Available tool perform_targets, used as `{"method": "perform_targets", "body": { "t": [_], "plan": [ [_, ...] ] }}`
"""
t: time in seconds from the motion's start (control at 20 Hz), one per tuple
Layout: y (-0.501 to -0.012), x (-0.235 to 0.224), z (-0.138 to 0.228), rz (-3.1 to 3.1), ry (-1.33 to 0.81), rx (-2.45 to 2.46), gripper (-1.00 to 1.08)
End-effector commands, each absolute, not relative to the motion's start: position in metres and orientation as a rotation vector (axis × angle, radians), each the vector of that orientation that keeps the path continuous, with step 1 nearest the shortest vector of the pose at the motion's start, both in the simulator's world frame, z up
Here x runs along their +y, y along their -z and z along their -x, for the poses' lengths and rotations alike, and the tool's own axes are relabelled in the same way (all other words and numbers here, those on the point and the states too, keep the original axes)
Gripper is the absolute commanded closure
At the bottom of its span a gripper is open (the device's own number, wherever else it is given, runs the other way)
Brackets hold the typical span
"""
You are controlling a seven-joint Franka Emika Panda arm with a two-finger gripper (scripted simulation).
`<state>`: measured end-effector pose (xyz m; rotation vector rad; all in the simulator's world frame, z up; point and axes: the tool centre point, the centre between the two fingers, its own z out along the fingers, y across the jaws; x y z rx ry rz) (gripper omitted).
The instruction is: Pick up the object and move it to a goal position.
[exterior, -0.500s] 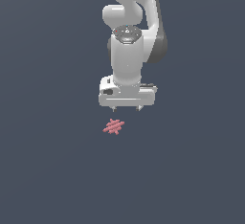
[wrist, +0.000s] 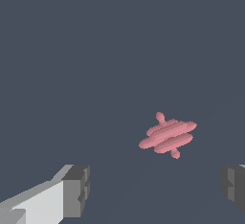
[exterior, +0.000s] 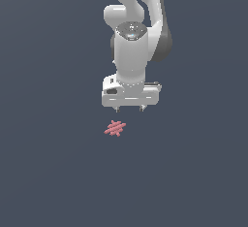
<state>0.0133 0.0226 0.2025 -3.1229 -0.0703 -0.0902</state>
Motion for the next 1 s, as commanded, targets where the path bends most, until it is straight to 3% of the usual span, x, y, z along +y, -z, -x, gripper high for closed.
{"method": "perform_targets", "body": {
  "t": [0.0,0.5,0.95],
  "plan": [
    [-0.205,0.025,-0.013,3.123,0.09,-0.092,-0.92],
    [-0.202,0.023,-0.013,3.123,0.087,-0.07,-0.92],
    [-0.171,0.007,-0.015,3.118,0.062,0.144,-0.92]
  ]
}}
